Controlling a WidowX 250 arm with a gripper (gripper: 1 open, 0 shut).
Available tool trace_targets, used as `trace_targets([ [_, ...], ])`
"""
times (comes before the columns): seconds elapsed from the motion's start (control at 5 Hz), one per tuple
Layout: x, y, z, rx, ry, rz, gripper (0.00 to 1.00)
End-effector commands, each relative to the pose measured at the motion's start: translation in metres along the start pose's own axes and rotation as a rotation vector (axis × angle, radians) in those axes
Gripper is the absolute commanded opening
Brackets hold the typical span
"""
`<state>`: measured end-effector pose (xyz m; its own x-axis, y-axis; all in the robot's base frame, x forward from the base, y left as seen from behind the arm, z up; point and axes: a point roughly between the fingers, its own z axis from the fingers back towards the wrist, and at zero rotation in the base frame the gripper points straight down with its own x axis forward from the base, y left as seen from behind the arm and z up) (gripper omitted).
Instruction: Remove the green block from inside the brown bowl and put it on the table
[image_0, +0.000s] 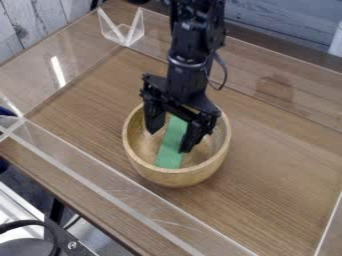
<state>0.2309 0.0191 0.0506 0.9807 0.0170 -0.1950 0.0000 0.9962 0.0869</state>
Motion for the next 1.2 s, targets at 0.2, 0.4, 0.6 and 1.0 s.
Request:
trace_targets([
  [0.2,0.001,0.0,-0.004,0.03,-0.081,0.0,1.0],
  [0.4,0.001,-0.002,-0.009,0.042,-0.101,-0.029,1.0],
  [0.6,0.001,-0.004,-0.012,0.053,-0.123,-0.055,0.0],
  [1.0,0.001,-0.009,-0.021,0.001,-0.065,-0.068,1.0],
])
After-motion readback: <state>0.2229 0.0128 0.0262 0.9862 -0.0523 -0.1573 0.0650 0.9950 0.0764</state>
